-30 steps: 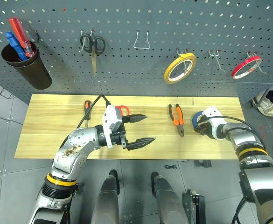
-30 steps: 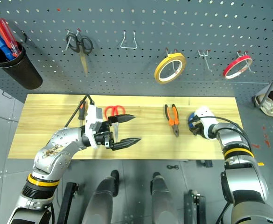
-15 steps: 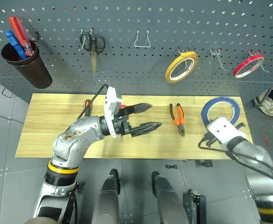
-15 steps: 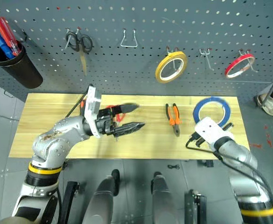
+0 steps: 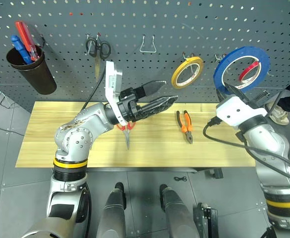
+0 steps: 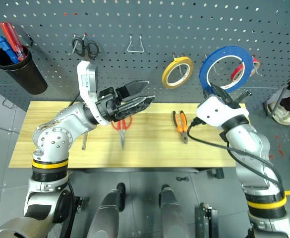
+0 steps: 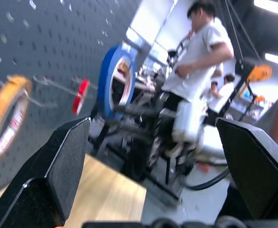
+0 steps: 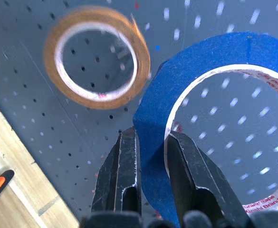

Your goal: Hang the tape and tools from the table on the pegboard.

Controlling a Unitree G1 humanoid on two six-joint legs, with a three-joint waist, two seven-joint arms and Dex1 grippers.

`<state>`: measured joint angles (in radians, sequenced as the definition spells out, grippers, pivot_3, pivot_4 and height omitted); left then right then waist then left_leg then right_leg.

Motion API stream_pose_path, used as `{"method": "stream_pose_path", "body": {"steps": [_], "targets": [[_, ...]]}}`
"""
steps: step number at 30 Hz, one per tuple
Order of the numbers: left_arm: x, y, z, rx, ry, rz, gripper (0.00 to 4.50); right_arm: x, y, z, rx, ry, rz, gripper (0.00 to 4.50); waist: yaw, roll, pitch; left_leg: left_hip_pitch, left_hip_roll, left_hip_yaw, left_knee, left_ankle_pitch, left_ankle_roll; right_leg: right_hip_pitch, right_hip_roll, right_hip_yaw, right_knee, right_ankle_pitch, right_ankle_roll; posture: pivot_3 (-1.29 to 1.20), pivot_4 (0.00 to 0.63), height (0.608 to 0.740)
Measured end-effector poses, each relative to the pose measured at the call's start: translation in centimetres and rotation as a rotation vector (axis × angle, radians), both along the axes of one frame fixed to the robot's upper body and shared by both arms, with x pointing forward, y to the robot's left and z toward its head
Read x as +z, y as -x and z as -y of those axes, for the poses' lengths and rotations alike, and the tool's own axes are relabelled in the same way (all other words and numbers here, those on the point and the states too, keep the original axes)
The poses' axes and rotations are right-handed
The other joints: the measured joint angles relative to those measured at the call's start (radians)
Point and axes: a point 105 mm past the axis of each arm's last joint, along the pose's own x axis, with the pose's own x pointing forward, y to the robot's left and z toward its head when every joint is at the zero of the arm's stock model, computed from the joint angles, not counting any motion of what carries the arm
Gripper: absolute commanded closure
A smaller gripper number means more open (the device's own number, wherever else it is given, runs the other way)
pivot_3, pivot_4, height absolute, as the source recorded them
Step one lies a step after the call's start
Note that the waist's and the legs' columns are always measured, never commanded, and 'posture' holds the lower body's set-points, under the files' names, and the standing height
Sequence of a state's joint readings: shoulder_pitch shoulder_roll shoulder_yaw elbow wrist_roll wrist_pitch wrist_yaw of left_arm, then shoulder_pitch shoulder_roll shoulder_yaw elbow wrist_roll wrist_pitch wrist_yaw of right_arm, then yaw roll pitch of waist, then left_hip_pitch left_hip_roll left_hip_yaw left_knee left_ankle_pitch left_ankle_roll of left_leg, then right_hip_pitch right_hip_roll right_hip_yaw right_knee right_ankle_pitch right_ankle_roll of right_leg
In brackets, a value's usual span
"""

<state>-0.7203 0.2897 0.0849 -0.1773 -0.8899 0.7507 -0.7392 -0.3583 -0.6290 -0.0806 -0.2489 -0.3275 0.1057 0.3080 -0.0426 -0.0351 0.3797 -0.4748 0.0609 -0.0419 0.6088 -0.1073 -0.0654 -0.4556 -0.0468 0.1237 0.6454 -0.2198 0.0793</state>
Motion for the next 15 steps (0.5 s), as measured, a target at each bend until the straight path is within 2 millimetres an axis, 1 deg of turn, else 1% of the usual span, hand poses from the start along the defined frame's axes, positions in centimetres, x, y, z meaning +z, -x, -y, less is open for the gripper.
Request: {"method": "stream_pose_path", "body": {"steps": [2,4,7,9,11,12,15], "targets": [[-0.5,-0.2,-0.1,0.014,-0.002,-0.023,0.0,-0.8,-0.8,0.6,-0.01,-0.051,-0.048,4.06,0.0,0.0,0.0,-0.001,0.0,-0.001,0.0,0.0,0.0,0.0,0.0,-0.001,-0.001,0.004,-0.007,0.01,0.305,0.74],[-1.0,-0.3,-0.1,0.021,-0.008,-0.048,0.0,-1.7,-1.7,1.2,-0.023,-0.097,-0.097,4.06,0.0,0.0,0.0,-0.001,0.0,-0.001,0.0,0.0,0.0,0.0,0.0,-0.001,-0.001,0.004,-0.007,0.01,0.304,0.74],[-1.4,-0.3,-0.1,0.03,0.002,-0.071,0.0,-2.0,-2.6,1.7,-0.028,-0.134,-0.132,4.06,0.0,0.0,0.0,-0.001,0.0,-0.001,0.0,0.0,0.0,0.0,0.0,-0.001,0.0,0.005,-0.007,0.02,0.302,0.74],[-1.6,-0.2,-0.1,0.04,0.007,-0.08,0.0,-2.1,-3.2,1.6,-0.012,-0.161,-0.146,4.06,-0.001,0.0,0.0,-0.001,0.0,-0.002,0.0,0.001,0.0,0.0,0.0,-0.001,0.0,0.005,-0.007,0.03,0.286,0.74],[-1.9,-0.2,0.0,0.048,0.008,-0.091,0.0,-2.5,-3.5,1.5,0.0,-0.191,-0.162,3.05,0.0,-0.001,-0.007,-0.001,0.0,-0.002,0.0,0.001,0.0,0.0,0.0,-0.002,0.0,0.005,-0.007,0.04,0.288,0.74],[-2.2,-0.1,-0.1,0.056,0.008,-0.096,0.0,-2.9,-3.8,1.4,0.005,-0.211,-0.174,2.8,0.0,-0.001,-0.012,-0.001,0.0,-0.002,0.0,0.001,0.0,0.0,0.0,-0.002,0.0,0.005,-0.007,0.04,0.29,0.74],[-2.3,0.0,-0.1,0.067,0.015,-0.1,0.0,-3.8,-4.1,1.5,-0.003,-0.242,-0.2,1.75,0.003,-0.001,-0.016,-0.001,-0.001,-0.002,0.0,0.001,-0.001,0.0,0.0,-0.002,0.0,0.005,-0.007,0.05,0.288,0.74]]}}
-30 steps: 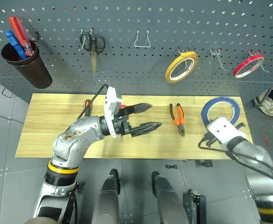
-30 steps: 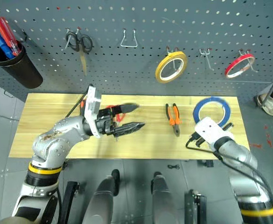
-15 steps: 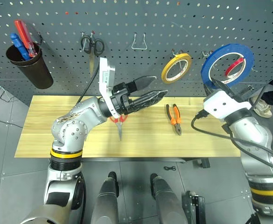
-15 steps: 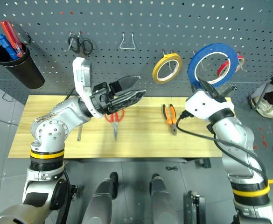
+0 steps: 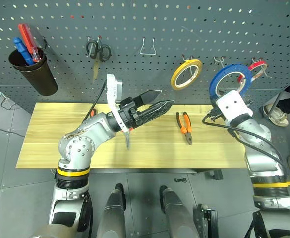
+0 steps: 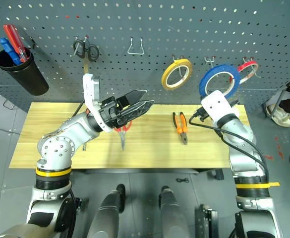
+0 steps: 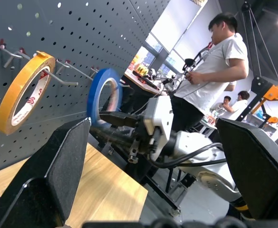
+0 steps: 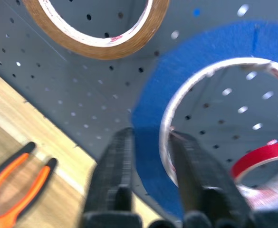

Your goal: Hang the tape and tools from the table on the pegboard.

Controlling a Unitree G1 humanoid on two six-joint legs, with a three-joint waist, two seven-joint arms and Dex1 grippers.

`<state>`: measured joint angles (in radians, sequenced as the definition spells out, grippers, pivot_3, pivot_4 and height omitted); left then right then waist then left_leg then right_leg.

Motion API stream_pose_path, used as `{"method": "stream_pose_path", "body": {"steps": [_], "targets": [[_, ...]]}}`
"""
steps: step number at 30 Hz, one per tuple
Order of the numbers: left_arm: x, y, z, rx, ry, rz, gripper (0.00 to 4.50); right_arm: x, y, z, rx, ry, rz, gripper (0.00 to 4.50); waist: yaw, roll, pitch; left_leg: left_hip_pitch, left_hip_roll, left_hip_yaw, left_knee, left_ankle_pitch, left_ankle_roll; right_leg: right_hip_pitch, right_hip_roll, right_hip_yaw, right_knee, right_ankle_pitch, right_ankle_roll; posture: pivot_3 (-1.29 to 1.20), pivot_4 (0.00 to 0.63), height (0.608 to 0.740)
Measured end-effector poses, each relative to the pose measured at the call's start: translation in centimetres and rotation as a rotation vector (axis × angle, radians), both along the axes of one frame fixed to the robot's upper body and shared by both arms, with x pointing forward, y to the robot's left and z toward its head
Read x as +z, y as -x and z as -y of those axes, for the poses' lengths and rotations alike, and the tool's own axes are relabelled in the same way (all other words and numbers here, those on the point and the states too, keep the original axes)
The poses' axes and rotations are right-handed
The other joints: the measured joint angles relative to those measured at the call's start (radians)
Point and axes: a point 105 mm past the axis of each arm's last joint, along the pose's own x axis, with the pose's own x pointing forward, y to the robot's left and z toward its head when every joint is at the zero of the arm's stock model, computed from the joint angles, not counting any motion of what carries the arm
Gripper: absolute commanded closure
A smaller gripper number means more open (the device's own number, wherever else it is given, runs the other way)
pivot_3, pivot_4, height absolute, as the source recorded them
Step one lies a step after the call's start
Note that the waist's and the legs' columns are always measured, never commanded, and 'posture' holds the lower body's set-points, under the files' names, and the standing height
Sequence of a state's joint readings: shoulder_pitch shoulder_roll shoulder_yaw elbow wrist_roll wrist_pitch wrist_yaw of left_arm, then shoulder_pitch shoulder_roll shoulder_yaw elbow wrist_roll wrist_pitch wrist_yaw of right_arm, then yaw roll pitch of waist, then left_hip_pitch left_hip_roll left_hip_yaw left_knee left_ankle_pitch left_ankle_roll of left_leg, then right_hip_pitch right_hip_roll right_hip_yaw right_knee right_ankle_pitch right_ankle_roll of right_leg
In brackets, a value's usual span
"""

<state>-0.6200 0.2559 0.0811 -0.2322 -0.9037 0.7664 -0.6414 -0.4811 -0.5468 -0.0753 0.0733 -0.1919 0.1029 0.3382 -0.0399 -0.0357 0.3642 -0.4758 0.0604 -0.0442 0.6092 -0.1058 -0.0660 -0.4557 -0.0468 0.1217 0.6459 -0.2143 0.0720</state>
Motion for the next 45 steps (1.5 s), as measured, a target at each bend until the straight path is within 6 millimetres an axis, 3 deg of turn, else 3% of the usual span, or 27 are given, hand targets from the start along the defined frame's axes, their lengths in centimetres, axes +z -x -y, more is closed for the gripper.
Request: {"method": "stream_pose_path", "body": {"steps": [5,7,12,14,15,19,23,33,40,45], "targets": [[-0.4,-0.1,-0.2,0.044,0.014,-0.019,0.0,-2.0,1.0,-0.1,-0.026,-0.039,-0.031,0.04,0.008,-0.001,-0.012,0.0,0.0,-0.001,-0.001,0.0,0.0,0.0,0.0,0.0,0.0,0.0,0.0,0.07,0.281,0.74],[-0.7,0.1,-0.6,0.063,0.004,-0.017,0.0,-3.5,2.0,-0.2,-0.048,-0.077,-0.078,0.04,0.014,-0.001,-0.015,0.0,0.0,-0.001,-0.001,0.0,0.0,0.0,0.0,-0.001,0.0,0.0,0.0,0.07,0.287,0.74],[-3.5,0.4,-2.8,0.123,-0.092,-0.065,0.0,-7.7,3.3,-0.7,-0.101,-0.21,-0.314,0.04,0.003,-0.001,-0.019,0.001,0.001,-0.001,-0.001,0.001,0.0,0.0,0.001,0.0,0.001,0.0,0.0,0.07,0.29,0.74],[-5.6,0.8,-4.4,0.147,-0.159,-0.113,0.0,-10.5,3.8,-2.7,-0.049,-0.32,-0.537,0.04,-0.001,-0.003,-0.022,0.002,0.003,-0.001,-0.001,0.004,0.002,0.0,0.003,-0.001,0.001,0.0,0.003,0.08,0.294,0.74],[-6.7,1.0,-5.4,0.162,-0.205,-0.134,0.0,-11.0,3.8,-3.7,-0.012,-0.346,-0.607,0.04,-0.007,-0.003,-0.023,0.003,0.004,0.0,-0.001,0.004,0.002,0.0,0.003,-0.001,0.001,0.0,0.002,0.08,0.294,0.74],[-8.8,1.9,-7.8,0.191,-0.273,-0.197,0.0,-9.8,1.2,-3.9,-0.014,-0.393,-0.701,0.04,-0.003,-0.003,-0.023,0.002,0.004,0.0,-0.001,0.004,0.002,0.0,0.003,-0.001,0.001,0.002,0.002,0.11,0.299,0.74],[-9.1,2.2,-8.3,0.194,-0.285,-0.202,0.0,-8.4,-1.5,-3.8,-0.047,-0.429,-0.737,0.04,0.02,-0.005,-0.024,0.001,0.005,0.0,-0.001,0.004,0.003,0.0,0.003,-0.002,0.0,0.002,0.002,0.13,0.293,0.74],[-8.3,2.8,-8.6,0.229,-0.294,-0.167,0.0,-11.9,-4.7,-4.5,-0.107,-0.367,-0.885,0.04,0.038,-0.005,-0.025,0.0,0.005,0.0,-0.004,0.004,0.003,0.0,0.003,-0.003,-0.003,0.003,-0.001,0.19,0.329,0.74],[-8.5,3.3,-8.8,0.249,-0.284,-0.198,0.0,-12.4,-5.9,-3.1,-0.18,-0.322,-0.85,0.04,0.044,-0.005,-0.025,0.0,0.005,0.0,-0.004,0.004,0.003,0.0,0.003,-0.003,-0.003,0.003,0.0,0.2,0.35,0.74],[-8.3,3.6,-8.9,0.244,-0.293,-0.204,0.0,-12.8,-5.9,-2.7,-0.203,-0.411,-0.878,0.04,0.047,-0.005,-0.024,0.0,0.005,0.0,-0.004,0.004,0.003,0.0,0.003,-0.003,-0.003,0.002,0.001,0.2,0.356,0.74]]}}
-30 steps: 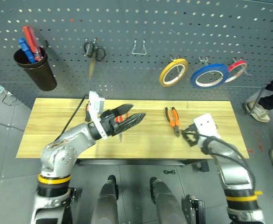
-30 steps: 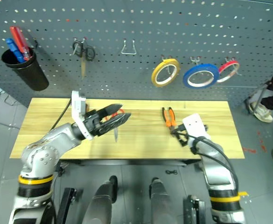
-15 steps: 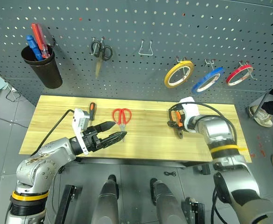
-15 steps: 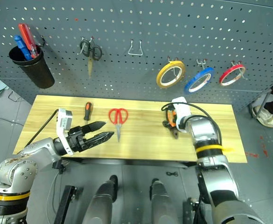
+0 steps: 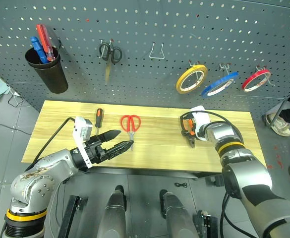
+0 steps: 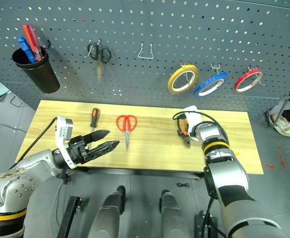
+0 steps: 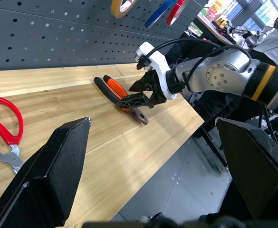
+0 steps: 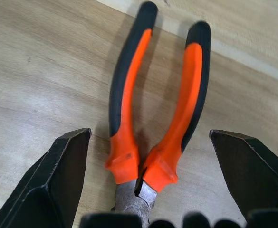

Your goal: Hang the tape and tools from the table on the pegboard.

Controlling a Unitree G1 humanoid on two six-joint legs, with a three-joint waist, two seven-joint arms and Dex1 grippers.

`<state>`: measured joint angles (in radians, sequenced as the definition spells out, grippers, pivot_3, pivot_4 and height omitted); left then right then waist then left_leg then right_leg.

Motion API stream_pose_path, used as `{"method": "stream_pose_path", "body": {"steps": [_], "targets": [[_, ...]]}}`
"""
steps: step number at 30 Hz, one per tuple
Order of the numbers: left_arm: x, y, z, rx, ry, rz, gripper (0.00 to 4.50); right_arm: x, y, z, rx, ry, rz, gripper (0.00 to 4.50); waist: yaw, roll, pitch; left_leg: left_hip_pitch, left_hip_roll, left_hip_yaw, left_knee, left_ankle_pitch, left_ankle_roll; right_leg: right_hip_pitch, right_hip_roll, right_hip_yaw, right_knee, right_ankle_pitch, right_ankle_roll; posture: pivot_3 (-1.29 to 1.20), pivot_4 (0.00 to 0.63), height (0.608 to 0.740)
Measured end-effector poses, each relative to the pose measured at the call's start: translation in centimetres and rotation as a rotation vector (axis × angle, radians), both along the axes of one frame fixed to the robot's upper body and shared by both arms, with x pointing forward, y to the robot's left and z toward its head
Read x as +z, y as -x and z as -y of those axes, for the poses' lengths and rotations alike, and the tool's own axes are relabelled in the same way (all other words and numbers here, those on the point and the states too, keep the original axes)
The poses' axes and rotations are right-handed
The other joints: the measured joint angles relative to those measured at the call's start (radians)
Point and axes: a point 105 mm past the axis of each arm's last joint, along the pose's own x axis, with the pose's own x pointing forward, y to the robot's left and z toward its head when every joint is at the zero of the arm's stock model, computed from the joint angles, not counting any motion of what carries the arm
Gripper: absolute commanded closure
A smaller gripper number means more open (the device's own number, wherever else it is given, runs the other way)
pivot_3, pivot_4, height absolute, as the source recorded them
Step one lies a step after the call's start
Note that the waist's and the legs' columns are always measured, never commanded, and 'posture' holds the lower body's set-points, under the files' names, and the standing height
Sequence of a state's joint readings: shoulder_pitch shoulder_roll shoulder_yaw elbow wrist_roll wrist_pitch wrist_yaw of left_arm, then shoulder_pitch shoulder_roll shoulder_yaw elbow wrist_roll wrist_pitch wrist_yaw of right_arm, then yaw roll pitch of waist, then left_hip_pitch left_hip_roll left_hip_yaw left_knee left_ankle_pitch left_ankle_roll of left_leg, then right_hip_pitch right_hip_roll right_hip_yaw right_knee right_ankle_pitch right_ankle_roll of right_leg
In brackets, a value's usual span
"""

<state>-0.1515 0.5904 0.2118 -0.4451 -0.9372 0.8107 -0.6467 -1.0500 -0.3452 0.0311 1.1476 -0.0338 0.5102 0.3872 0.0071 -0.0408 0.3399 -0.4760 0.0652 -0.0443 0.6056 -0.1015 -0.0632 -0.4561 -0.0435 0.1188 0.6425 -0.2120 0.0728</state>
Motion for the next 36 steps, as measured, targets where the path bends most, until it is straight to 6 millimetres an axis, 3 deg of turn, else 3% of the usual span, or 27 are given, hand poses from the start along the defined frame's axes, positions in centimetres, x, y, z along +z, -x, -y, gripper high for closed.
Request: {"method": "stream_pose_path", "body": {"steps": [2,3,10,17,19,21,23,25,30,33,36], "targets": [[0.0,0.1,0.0,-0.006,-0.004,-0.004,0.0,-0.1,0.0,-0.2,-0.015,-0.042,-0.015,0.04,0.001,0.0,0.0,0.0,0.0,0.0,0.0,0.0,0.0,0.0,0.0,0.0,0.0,-0.001,0.001,0.2,0.357,0.74],[0.0,0.1,-0.1,-0.007,-0.007,-0.005,0.0,-0.1,0.0,-0.2,-0.02,-0.053,-0.021,0.28,0.002,0.0,0.0,0.0,0.0,0.0,0.0,0.0,0.0,0.0,0.0,0.0,0.0,-0.001,0.001,0.2,0.357,0.74],[0.5,0.1,0.1,-0.022,0.013,0.001,0.0,-0.8,0.3,-0.2,0.0,-0.055,-0.044,2.47,0.003,0.001,0.0,0.0,0.0,0.0,0.0,0.0,0.0,0.0,0.0,0.0,-0.001,-0.002,0.002,0.19,0.361,0.74],[0.5,0.2,0.2,-0.027,0.015,-0.001,0.0,-0.8,0.7,-0.4,0.08,-0.033,-0.046,2.47,0.004,0.001,0.0,0.0,0.0,0.0,-0.001,0.0,0.0,0.0,0.0,0.0,-0.001,-0.002,0.002,0.2,0.35,0.74],[0.6,0.2,0.1,-0.025,0.012,0.001,0.0,-0.9,1.3,-0.8,0.149,-0.028,-0.043,2.47,0.005,0.001,0.0,0.0,0.0,0.0,-0.002,0.0,0.0,-0.001,0.0,0.0,-0.001,-0.002,0.003,0.2,0.346,0.74],[0.8,0.2,-0.2,-0.021,0.009,0.006,0.0,-0.1,3.3,-1.8,0.258,-0.068,-0.01,2.47,0.012,0.003,0.002,-0.001,0.0,-0.001,-0.004,0.0,0.0,-0.002,0.0,-0.001,-0.001,-0.003,0.003,0.19,0.34,0.74],[1.1,0.2,-0.6,-0.007,0.011,0.011,0.0,1.7,5.6,-4.1,0.377,-0.127,0.027,2.47,0.012,0.005,0.003,-0.001,0.0,-0.001,-0.005,0.0,0.0,-0.002,0.0,-0.001,0.0,-0.003,0.002,0.18,0.335,0.74],[1.7,0.3,-0.5,-0.017,0.037,0.024,0.0,4.7,7.6,-6.1,0.47,-0.166,0.124,2.47,0.006,0.005,0.003,-0.001,0.001,-0.001,-0.006,0.0,0.0,-0.003,0.0,-0.001,0.0,-0.004,0.002,0.17,0.332,0.74],[4.7,-0.2,-1.3,0.033,0.131,0.092,0.0,15.3,11.1,-9.9,0.62,-0.285,0.546,2.47,0.004,0.005,0.003,0.0,0.002,-0.001,-0.004,0.0,0.0,-0.002,0.001,-0.001,0.0,-0.003,0.001,0.15,0.323,0.74],[6.6,-0.7,-1.5,0.063,0.213,0.134,0.0,19.6,11.1,-11.5,0.63,-0.343,0.741,2.47,0.004,0.005,0.003,-0.001,0.002,-0.001,-0.001,0.0,0.0,-0.002,0.001,-0.001,0.0,-0.002,0.001,0.15,0.323,0.74],[8.4,-1.5,-1.7,0.091,0.306,0.168,0.0,23.4,9.7,-12.8,0.625,-0.346,0.925,2.47,0.004,0.005,0.003,-0.001,0.002,0.0,-0.001,0.0,0.0,-0.002,0.0,-0.001,-0.001,-0.002,0.001,0.15,0.315,0.74]]}}
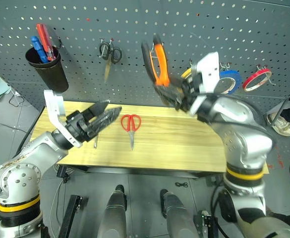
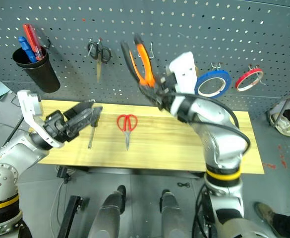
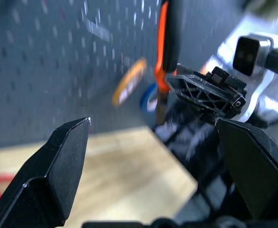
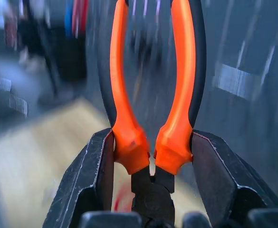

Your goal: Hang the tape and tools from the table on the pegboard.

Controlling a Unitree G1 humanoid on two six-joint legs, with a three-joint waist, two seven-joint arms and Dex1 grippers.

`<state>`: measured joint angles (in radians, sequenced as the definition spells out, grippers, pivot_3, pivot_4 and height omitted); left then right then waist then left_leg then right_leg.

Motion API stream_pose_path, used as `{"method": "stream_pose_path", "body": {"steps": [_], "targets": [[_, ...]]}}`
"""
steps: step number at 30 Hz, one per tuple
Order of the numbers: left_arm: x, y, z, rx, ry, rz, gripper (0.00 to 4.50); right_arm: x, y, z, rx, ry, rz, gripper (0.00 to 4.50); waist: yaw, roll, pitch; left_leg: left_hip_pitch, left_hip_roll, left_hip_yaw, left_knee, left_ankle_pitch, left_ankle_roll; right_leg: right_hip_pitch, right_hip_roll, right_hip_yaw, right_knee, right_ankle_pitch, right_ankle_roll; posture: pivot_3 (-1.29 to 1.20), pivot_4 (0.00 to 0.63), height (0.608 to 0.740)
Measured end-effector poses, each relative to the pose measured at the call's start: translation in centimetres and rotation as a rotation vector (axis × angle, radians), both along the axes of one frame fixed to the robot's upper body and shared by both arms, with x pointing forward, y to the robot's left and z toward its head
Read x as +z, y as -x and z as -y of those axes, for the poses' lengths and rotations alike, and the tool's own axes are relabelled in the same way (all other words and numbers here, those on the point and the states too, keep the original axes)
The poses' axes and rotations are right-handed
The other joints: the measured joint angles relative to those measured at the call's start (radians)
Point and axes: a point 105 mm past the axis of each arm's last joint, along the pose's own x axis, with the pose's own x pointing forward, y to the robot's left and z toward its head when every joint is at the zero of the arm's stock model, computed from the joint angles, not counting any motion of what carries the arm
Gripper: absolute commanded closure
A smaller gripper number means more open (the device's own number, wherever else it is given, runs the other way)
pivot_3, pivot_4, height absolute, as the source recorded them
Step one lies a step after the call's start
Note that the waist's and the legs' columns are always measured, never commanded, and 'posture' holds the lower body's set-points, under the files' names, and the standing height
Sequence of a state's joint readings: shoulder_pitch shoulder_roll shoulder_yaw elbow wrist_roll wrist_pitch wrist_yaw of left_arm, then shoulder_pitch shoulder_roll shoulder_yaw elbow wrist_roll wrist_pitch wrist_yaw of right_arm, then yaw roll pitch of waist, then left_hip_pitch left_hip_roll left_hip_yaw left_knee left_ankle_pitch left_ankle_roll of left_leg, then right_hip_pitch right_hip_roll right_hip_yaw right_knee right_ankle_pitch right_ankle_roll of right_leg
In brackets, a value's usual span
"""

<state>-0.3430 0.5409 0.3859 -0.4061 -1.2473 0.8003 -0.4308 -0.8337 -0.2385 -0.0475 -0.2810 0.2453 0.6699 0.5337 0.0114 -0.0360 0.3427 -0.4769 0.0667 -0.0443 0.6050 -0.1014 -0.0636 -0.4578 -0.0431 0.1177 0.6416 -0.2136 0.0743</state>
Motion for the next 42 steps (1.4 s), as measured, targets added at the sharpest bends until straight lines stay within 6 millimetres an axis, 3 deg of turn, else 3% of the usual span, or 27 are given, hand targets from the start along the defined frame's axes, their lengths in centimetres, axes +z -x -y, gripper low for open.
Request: {"method": "stream_pose_path", "body": {"steps": [3,6,14,22,28,30,34,42], "targets": [[1.7,-0.8,-1.1,0.053,0.079,0.032,0.0,2.7,-2.0,-0.7,-0.06,-0.057,0.12,2.47,0.0,-0.001,0.0,0.0,0.0,0.0,-0.001,0.0,0.0,0.0,0.0,0.0,0.0,0.0,0.0,0.15,0.315,0.74],[2.9,-1.2,-1.6,0.08,0.132,0.061,0.0,3.7,-4.2,-1.0,-0.107,-0.102,0.156,2.47,0.002,-0.001,0.0,-0.001,0.0,0.0,-0.003,0.0,0.0,0.0,0.0,0.0,-0.002,0.003,-0.005,0.19,0.311,0.74],[3.1,-1.6,-1.7,0.1,0.147,0.055,0.0,6.1,-6.5,-2.0,-0.138,-0.163,0.271,2.47,0.005,-0.001,0.0,-0.001,0.0,-0.001,-0.01,0.0,0.0,-0.001,0.0,-0.003,-0.005,0.004,-0.007,0.2,0.304,0.74],[3.1,-1.6,-1.6,0.095,0.145,0.051,0.0,4.4,-8.1,-1.3,-0.212,-0.162,0.276,2.47,0.015,-0.001,0.0,0.0,0.0,-0.002,-0.01,0.001,-0.002,0.0,0.0,-0.004,-0.006,0.005,-0.008,0.21,0.307,0.74],[3.0,-1.6,-1.5,0.091,0.142,0.049,0.0,1.7,-9.5,-0.6,-0.274,-0.114,0.228,2.47,0.021,-0.001,0.0,0.0,0.0,-0.004,-0.01,0.004,-0.003,0.0,0.0,-0.006,-0.006,0.006,-0.009,0.21,0.306,0.74],[3.0,-1.6,-1.5,0.092,0.14,0.049,0.0,1.0,-9.7,-0.4,-0.289,-0.1,0.214,1.45,0.023,-0.001,0.0,0.0,0.0,-0.004,-0.01,0.005,-0.004,0.0,0.0,-0.006,-0.005,0.006,-0.009,0.21,0.306,0.74],[3.0,-1.6,-1.5,0.093,0.133,0.049,0.0,0.5,-9.8,-0.4,-0.287,-0.089,0.207,0.13,0.027,-0.001,0.0,0.0,0.0,-0.005,-0.01,0.007,-0.004,0.0,0.0,-0.007,-0.003,0.006,-0.009,0.2,0.304,0.74],[2.5,-1.7,-1.2,0.086,0.108,0.035,0.0,-0.8,-8.6,2.2,-0.283,-0.032,0.185,0.06,0.035,-0.001,-0.001,-0.001,0.001,-0.006,-0.013,0.009,-0.003,0.001,-0.001,-0.01,-0.004,0.006,-0.008,0.18,0.314,0.74]]}}
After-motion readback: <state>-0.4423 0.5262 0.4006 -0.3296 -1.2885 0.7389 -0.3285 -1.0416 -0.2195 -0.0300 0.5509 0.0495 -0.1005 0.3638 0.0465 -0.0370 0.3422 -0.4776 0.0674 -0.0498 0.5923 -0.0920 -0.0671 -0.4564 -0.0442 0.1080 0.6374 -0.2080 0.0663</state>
